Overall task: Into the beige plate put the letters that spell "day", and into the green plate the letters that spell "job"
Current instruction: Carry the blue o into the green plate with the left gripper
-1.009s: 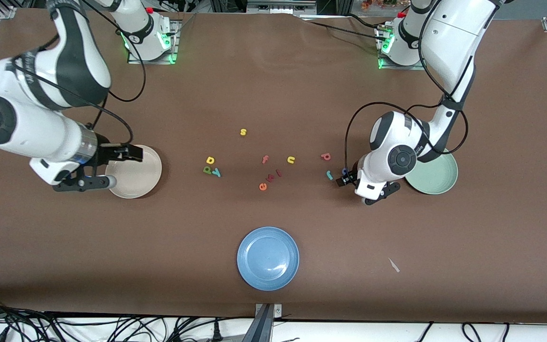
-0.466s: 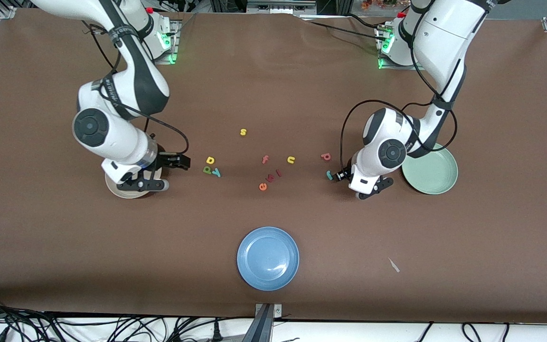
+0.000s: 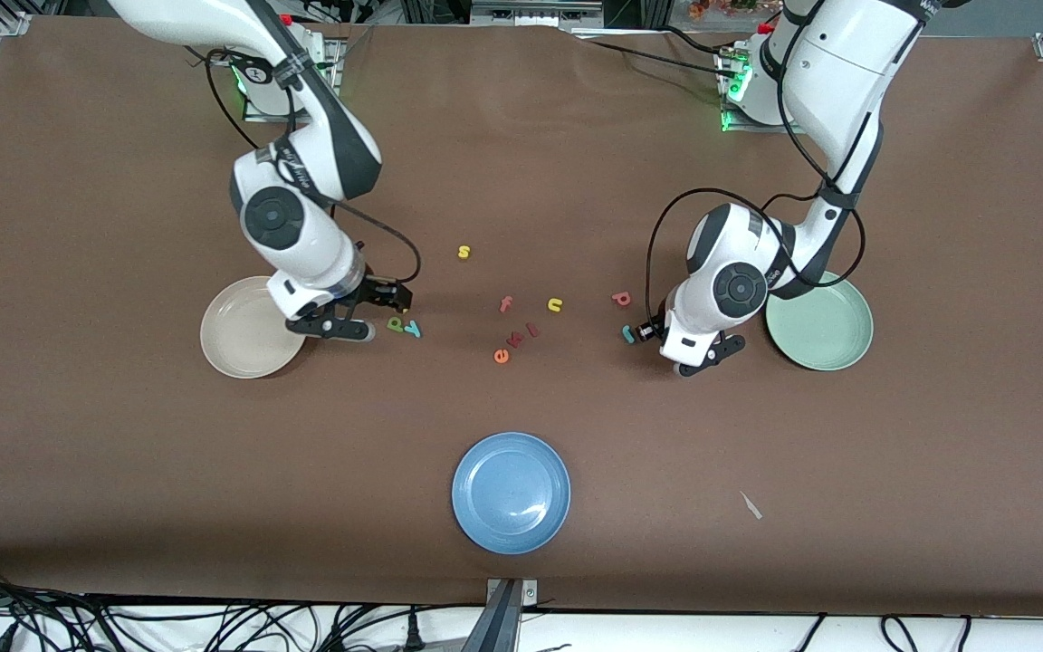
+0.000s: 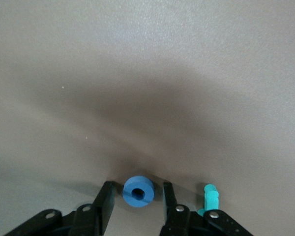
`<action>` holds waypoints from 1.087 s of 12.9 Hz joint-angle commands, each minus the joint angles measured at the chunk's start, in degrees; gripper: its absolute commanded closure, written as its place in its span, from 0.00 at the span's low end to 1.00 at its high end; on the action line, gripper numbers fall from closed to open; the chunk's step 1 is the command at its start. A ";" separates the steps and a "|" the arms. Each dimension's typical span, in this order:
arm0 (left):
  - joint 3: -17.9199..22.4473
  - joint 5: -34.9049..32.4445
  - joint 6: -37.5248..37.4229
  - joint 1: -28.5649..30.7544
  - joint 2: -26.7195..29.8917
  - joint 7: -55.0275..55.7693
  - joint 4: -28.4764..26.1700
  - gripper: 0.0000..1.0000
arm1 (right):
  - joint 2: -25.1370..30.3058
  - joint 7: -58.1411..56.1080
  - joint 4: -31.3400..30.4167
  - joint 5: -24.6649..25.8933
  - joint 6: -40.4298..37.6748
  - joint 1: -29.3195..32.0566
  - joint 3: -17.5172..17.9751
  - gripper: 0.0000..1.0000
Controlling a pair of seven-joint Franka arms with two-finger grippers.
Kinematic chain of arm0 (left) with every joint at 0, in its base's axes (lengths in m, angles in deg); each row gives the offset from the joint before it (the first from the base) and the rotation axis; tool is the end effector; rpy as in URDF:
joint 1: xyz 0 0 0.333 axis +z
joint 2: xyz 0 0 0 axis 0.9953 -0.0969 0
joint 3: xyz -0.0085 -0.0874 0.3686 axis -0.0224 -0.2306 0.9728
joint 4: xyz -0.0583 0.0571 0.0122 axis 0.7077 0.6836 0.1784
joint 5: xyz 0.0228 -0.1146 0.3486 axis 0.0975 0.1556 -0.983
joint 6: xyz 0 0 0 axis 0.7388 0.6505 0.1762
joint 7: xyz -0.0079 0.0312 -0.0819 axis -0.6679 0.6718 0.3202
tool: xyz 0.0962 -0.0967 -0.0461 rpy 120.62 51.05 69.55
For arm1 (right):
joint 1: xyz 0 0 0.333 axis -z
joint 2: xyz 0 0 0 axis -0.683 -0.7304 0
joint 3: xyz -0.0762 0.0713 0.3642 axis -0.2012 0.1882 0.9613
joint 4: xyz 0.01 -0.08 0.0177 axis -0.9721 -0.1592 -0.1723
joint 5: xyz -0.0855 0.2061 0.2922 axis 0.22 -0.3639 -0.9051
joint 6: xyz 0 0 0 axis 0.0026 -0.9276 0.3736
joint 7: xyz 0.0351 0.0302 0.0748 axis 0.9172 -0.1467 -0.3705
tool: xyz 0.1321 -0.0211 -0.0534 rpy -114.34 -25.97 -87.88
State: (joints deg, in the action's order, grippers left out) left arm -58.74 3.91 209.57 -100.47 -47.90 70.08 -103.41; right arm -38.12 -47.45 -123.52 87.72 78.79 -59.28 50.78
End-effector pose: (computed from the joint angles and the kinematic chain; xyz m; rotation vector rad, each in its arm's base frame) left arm 0.5711 -0.2582 0.2058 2.9894 0.7359 -0.3230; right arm 0.5442 0.2816 0.3148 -3.1075 0.2456 0.0849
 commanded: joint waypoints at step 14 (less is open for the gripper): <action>0.84 -2.55 -23.93 18.37 15.78 -27.14 2.03 0.91 | -4.67 10.38 -10.79 4.49 16.81 -1.20 0.41 0.01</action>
State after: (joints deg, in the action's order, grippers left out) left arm -57.43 2.60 186.10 -86.34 -32.58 49.54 -99.83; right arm -42.52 -38.46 -132.85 90.38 93.13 -60.48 50.91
